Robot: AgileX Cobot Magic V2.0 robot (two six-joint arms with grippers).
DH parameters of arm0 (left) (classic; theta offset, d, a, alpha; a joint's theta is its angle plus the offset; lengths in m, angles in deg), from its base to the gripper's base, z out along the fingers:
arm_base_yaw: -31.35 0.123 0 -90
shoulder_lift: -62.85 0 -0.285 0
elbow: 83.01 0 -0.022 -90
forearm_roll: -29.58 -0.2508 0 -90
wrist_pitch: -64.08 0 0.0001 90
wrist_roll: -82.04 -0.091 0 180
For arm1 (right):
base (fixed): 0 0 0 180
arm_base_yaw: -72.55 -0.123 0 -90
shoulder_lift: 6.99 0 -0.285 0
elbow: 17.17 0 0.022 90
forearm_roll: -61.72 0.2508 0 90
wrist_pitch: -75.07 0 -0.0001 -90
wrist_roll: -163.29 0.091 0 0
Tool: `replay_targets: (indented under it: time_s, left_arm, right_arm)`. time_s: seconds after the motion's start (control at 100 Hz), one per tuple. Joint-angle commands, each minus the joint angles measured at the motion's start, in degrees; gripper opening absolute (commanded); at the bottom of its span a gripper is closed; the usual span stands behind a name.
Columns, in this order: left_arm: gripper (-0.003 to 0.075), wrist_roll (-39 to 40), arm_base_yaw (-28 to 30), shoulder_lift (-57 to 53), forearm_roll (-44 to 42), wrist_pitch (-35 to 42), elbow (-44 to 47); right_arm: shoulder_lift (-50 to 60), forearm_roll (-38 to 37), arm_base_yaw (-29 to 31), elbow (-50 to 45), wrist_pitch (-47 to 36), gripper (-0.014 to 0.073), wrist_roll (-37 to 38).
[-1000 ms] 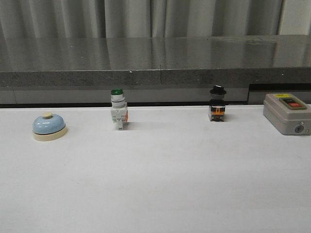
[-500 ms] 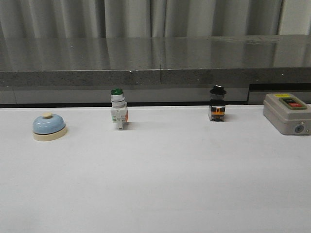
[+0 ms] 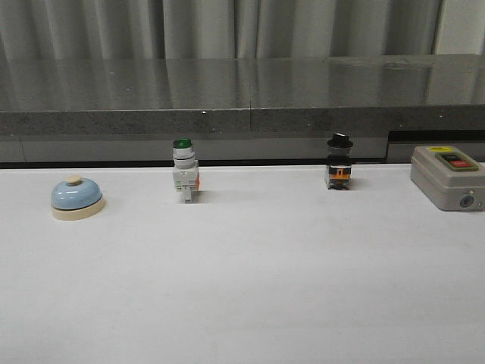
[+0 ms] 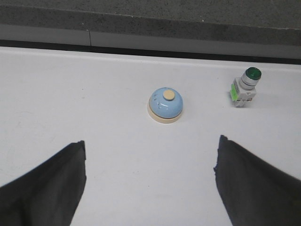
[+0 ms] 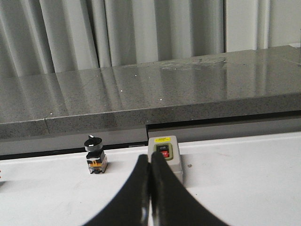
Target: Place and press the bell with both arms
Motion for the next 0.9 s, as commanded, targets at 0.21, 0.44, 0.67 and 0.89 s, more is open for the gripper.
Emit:
replay_targets:
  time_s: [0.21, 0.44, 0.67, 0.89]
  left_arm:
    - [0.0546, -2.8, -0.2, 14.2, 1.2, 1.3, -11.2]
    - [0.0546, -4.5, -1.5, 25.2, 1.3, 0.7, -16.6]
    - [0.0546, -6.0, -6.8, 35.2, 0.8, 2.9, -21.7]
    - [0.0546, -6.0, -9.2, 44.5, -0.5, 4.2, -26.8]
  right_arm:
    - [1.2, 0.1, 0.2, 1.1, -4.9, -0.0064, -0.1]
    - [1.2, 0.1, 0.2, 1.1, -4.9, -0.0064, -0.1]
    - [1.2, 0.1, 0.2, 1.1, -4.9, -0.0064, -0.1]
    - [1.2, 0.1, 0.2, 1.1, -4.9, -0.0064, -0.1]
